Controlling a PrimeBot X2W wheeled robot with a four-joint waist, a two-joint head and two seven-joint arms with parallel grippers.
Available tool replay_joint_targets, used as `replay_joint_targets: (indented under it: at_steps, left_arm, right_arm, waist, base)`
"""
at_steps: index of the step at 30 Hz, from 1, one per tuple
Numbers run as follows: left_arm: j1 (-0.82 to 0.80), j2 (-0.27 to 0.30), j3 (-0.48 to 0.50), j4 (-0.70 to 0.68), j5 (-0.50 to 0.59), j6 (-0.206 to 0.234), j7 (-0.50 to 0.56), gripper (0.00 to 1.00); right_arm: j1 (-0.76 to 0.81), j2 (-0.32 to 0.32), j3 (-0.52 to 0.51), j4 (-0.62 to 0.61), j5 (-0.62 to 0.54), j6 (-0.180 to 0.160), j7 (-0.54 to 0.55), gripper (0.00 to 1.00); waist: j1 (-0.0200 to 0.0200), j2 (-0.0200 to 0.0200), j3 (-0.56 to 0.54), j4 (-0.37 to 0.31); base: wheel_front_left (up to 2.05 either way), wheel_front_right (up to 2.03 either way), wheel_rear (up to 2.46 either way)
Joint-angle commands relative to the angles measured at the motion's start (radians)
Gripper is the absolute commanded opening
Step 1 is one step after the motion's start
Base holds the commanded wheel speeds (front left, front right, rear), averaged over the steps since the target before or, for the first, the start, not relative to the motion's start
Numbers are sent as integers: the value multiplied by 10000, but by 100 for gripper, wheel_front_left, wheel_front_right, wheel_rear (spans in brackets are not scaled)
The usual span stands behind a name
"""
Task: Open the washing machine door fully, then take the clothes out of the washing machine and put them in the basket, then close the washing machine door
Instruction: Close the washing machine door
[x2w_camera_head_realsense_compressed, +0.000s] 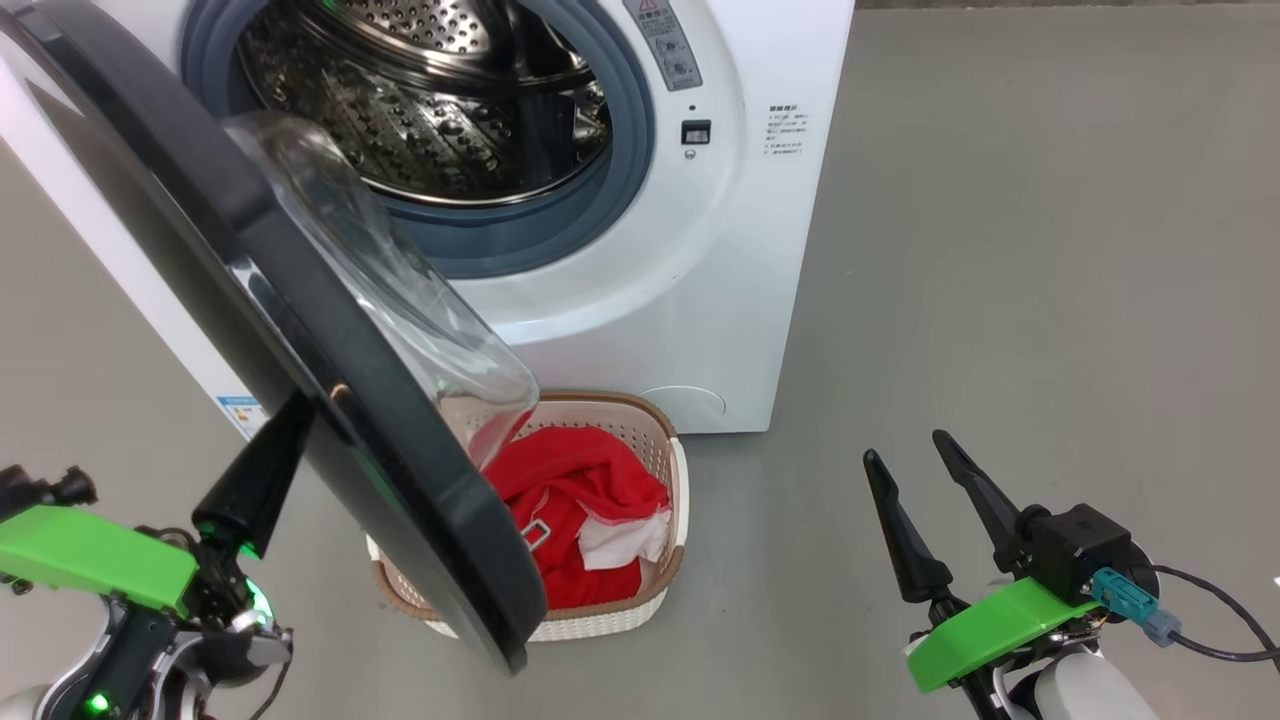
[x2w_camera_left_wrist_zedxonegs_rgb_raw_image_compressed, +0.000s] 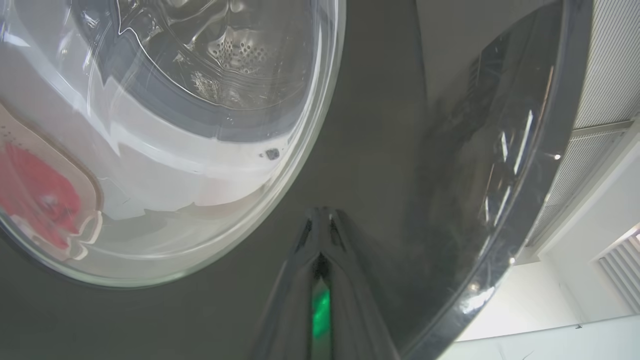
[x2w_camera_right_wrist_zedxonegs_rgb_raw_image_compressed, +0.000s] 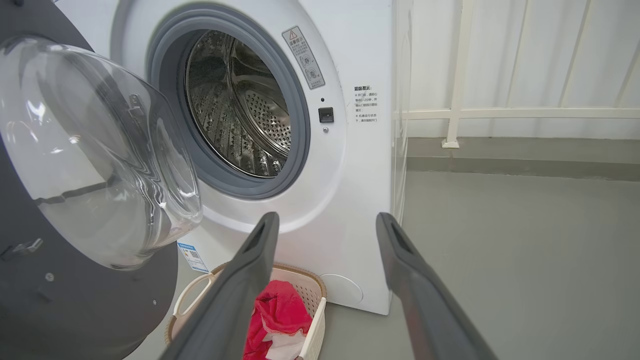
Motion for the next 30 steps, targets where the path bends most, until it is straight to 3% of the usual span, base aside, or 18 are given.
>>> replay_joint_targets:
  at_steps: [1,4,5,6,7,11,14,15,17,19,26,30]
  left_arm:
    - [-38,172,256,-224,-141,-201,-134,0]
    - [90,172,374,-148,-214,-396,-416,0]
    - [144,172,454,-106,-262,-464,-546,19]
    - [205,172,524,-80,-252,-564,-657,56]
    - [287,185,591,-70,-170,-709,-773,100]
    - [688,292,793,-28,322,-1310,-1275,100]
    - [1095,645,784,-96,1553,-2178,-2096,100]
    - [1095,645,784,-96,1553,-2178,-2096,100]
    - [1414,964,635,-76,2850,-2833,-2872,100]
    - [1699,1168,377,10,4102,-3201,-3648,100]
    - [2445,2096,-785,533,8902,-3539,-6776,100]
    - [2592,2226,-1299,1113,10698,-3405,-7617,100]
  right_arm:
    - [-281,22,253,-249,79,65,-65,100]
    - [-238,22,252,-229,102,65,-65,100]
    - [-223,22,257,-225,109,65,-65,100]
    - [-206,22,265,-219,117,65,-65,100]
    - [-185,22,276,-210,128,65,-65,100]
    - [-100,22,298,-180,184,65,-65,100]
    - [-29,22,345,-170,241,65,-65,100]
    - [-29,22,345,-170,241,65,-65,100]
    - [-4,22,363,-176,280,65,-65,100]
    - [18,22,362,-175,307,65,-65,100]
    - [67,22,372,-214,386,65,-65,100]
    - [66,22,400,-208,407,65,-65,100]
  waist:
    - [0,-1,-43,-12]
    - [0,-1,-124,-7]
    - [0,-1,-157,-6]
    - [0,-1,-202,-4]
    - [0,-1,-249,-2]
    - [0,-1,-444,31]
    - [0,-1,-563,46]
    - [0,-1,-563,46]
    - [0,-1,-619,63]
    - [0,-1,-664,90]
    - [0,-1,-681,176]
    - [0,-1,-676,182]
  base:
    - [0,0,0]
    - [0,0,0]
    - [0,0,0]
    - [0,0,0]
    - [0,0,0]
    - [0,0,0]
    - [0,0,0]
    - [0,0,0]
    - [0,0,0]
    - [0,0,0]
    - [0,0,0]
    - [0,0,0]
